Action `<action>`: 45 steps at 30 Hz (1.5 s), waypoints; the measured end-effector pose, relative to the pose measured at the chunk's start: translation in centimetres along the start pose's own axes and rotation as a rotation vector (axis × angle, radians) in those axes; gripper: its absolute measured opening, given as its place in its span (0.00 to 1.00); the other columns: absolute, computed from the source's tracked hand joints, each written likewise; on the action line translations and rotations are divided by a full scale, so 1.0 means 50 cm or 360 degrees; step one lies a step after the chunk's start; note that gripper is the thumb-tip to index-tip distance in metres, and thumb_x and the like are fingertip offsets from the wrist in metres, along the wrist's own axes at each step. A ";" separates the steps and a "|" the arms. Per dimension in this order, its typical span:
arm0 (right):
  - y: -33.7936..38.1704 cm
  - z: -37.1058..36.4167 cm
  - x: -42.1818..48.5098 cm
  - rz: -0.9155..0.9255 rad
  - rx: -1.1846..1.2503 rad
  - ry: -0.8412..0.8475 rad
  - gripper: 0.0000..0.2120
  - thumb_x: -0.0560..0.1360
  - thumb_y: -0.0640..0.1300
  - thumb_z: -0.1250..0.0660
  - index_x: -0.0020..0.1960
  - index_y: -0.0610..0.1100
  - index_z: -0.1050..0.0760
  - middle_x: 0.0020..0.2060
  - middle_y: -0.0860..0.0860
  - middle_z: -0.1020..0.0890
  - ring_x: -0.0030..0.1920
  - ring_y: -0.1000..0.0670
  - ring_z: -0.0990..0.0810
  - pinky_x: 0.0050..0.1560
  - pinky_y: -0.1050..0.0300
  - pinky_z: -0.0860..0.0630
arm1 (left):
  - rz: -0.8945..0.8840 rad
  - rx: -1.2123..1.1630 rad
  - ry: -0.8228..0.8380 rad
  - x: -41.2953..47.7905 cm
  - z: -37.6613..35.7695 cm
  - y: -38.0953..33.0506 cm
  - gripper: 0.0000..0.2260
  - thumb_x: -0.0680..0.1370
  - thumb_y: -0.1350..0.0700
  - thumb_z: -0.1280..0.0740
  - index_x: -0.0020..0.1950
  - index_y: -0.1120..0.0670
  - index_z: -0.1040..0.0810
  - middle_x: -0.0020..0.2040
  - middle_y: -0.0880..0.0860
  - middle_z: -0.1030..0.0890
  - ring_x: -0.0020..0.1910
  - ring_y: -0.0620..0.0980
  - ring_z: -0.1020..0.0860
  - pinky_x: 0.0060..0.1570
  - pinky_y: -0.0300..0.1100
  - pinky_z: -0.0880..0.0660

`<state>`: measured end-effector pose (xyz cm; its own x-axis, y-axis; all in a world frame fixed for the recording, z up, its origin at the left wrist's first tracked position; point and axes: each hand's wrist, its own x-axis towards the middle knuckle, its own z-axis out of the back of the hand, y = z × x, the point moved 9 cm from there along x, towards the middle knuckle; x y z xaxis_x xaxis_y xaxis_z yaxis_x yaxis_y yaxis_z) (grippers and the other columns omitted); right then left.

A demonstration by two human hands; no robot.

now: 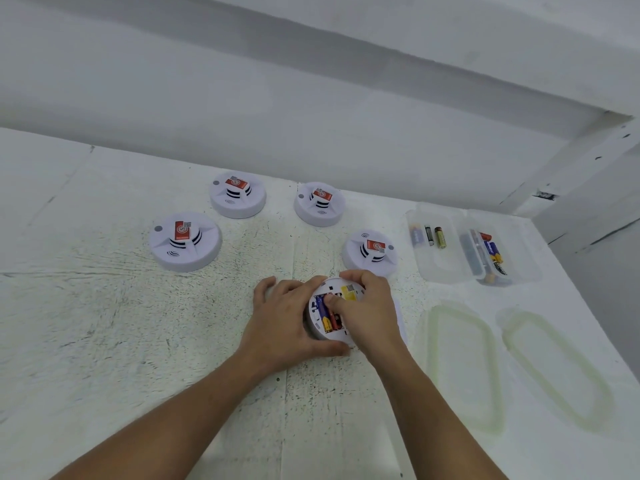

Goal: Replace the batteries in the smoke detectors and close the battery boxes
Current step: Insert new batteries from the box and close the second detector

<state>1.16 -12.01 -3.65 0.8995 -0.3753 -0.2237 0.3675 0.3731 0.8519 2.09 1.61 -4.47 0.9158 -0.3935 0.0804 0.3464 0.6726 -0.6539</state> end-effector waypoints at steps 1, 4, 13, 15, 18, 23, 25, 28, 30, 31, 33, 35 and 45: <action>0.000 -0.002 0.001 0.0009 -0.0013 -0.0003 0.19 0.69 0.41 0.27 0.55 0.53 0.28 0.51 0.55 0.32 0.53 0.54 0.26 0.47 0.61 0.23 | 0.0004 0.0005 0.0002 0.001 -0.001 0.001 0.50 0.56 0.22 0.38 0.73 0.45 0.37 0.58 0.38 0.28 0.58 0.34 0.40 0.71 0.45 0.56; 0.000 -0.003 0.003 0.0038 -0.0042 -0.0012 0.18 0.69 0.41 0.27 0.55 0.53 0.29 0.51 0.54 0.32 0.54 0.53 0.26 0.50 0.60 0.23 | 0.0005 0.0006 0.0005 0.002 -0.004 0.005 0.50 0.56 0.22 0.38 0.73 0.45 0.37 0.60 0.39 0.26 0.60 0.36 0.37 0.72 0.47 0.55; -0.002 -0.004 0.016 -0.0002 -0.0137 0.0042 0.19 0.68 0.41 0.26 0.53 0.53 0.29 0.51 0.52 0.32 0.56 0.50 0.26 0.52 0.54 0.21 | -0.0005 0.0006 0.0010 0.005 -0.009 0.007 0.51 0.55 0.21 0.38 0.73 0.45 0.37 0.60 0.38 0.27 0.58 0.32 0.41 0.72 0.45 0.56; 0.000 -0.006 0.015 0.0005 -0.0156 0.0041 0.18 0.68 0.41 0.26 0.53 0.53 0.29 0.50 0.54 0.32 0.56 0.50 0.26 0.53 0.52 0.21 | -0.0004 0.0003 0.0021 0.005 -0.008 0.006 0.51 0.55 0.21 0.37 0.73 0.45 0.37 0.60 0.37 0.27 0.58 0.32 0.40 0.71 0.45 0.57; 0.004 -0.008 0.010 0.0048 -0.0207 0.0021 0.18 0.69 0.42 0.27 0.55 0.52 0.29 0.48 0.56 0.33 0.57 0.50 0.27 0.55 0.53 0.22 | -0.0001 -0.0024 0.0010 0.004 -0.005 0.005 0.51 0.54 0.22 0.38 0.72 0.45 0.35 0.57 0.35 0.30 0.58 0.32 0.39 0.70 0.44 0.56; 0.015 0.003 -0.003 0.0154 -0.0290 0.0062 0.21 0.70 0.46 0.27 0.62 0.50 0.27 0.54 0.53 0.29 0.57 0.53 0.27 0.56 0.59 0.26 | 0.0016 -0.0105 0.0015 0.003 -0.001 0.002 0.49 0.53 0.22 0.37 0.69 0.44 0.32 0.56 0.34 0.29 0.57 0.33 0.36 0.70 0.45 0.52; 0.023 0.012 -0.007 0.0223 -0.0358 0.0146 0.21 0.71 0.49 0.27 0.62 0.50 0.26 0.55 0.54 0.26 0.55 0.55 0.26 0.54 0.62 0.28 | 0.0000 -0.0125 0.0034 0.001 -0.001 0.000 0.47 0.53 0.23 0.36 0.68 0.44 0.31 0.56 0.35 0.28 0.57 0.34 0.33 0.69 0.44 0.52; 0.032 0.050 -0.004 0.0303 -0.0346 0.0093 0.16 0.74 0.51 0.31 0.60 0.48 0.24 0.52 0.53 0.21 0.52 0.56 0.23 0.53 0.63 0.27 | 0.0027 -0.0194 0.0082 -0.001 -0.007 0.007 0.48 0.52 0.22 0.35 0.68 0.43 0.31 0.59 0.37 0.25 0.58 0.35 0.31 0.70 0.43 0.52; 0.038 0.095 -0.004 0.0398 -0.0513 -0.0126 0.13 0.76 0.49 0.33 0.57 0.45 0.22 0.50 0.51 0.20 0.50 0.54 0.23 0.51 0.62 0.28 | 0.0040 -0.0239 0.0083 -0.003 -0.005 0.013 0.50 0.51 0.20 0.37 0.68 0.44 0.31 0.59 0.36 0.25 0.57 0.33 0.31 0.71 0.43 0.52; 0.038 0.112 -0.004 0.0427 -0.0625 -0.0213 0.11 0.77 0.48 0.34 0.55 0.43 0.21 0.48 0.50 0.19 0.48 0.53 0.23 0.49 0.62 0.29 | 0.0040 -0.0260 0.0095 -0.004 -0.002 0.012 0.51 0.50 0.20 0.37 0.68 0.44 0.31 0.58 0.34 0.26 0.56 0.29 0.32 0.71 0.43 0.52; 0.022 0.122 -0.003 0.0382 -0.0877 -0.0223 0.10 0.77 0.47 0.36 0.48 0.41 0.21 0.44 0.47 0.19 0.43 0.51 0.23 0.44 0.60 0.30 | 0.0040 -0.0296 0.0135 -0.008 0.004 0.005 0.49 0.51 0.24 0.32 0.68 0.43 0.32 0.53 0.27 0.32 0.53 0.18 0.39 0.70 0.40 0.54; -0.004 0.106 -0.007 0.0296 -0.1110 -0.0093 0.14 0.76 0.49 0.35 0.36 0.41 0.26 0.34 0.47 0.24 0.35 0.51 0.27 0.35 0.60 0.33 | 0.0066 -0.0327 0.0194 -0.013 0.005 0.002 0.44 0.56 0.32 0.24 0.68 0.42 0.35 0.52 0.26 0.34 0.49 0.11 0.48 0.70 0.39 0.55; -0.034 0.079 -0.049 0.0298 -0.1191 -0.0240 0.20 0.74 0.52 0.34 0.33 0.48 0.43 0.35 0.52 0.31 0.40 0.48 0.31 0.42 0.58 0.38 | 0.0259 -0.0240 0.0342 -0.035 0.026 0.068 0.52 0.50 0.28 0.27 0.71 0.39 0.36 0.61 0.38 0.27 0.70 0.51 0.35 0.69 0.54 0.36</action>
<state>-2.59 -15.06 -2.67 0.9401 -0.3408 0.0046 0.3225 0.8939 0.3115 1.91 5.41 -5.89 0.8873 -0.4226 -0.1847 0.1501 0.6433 -0.7507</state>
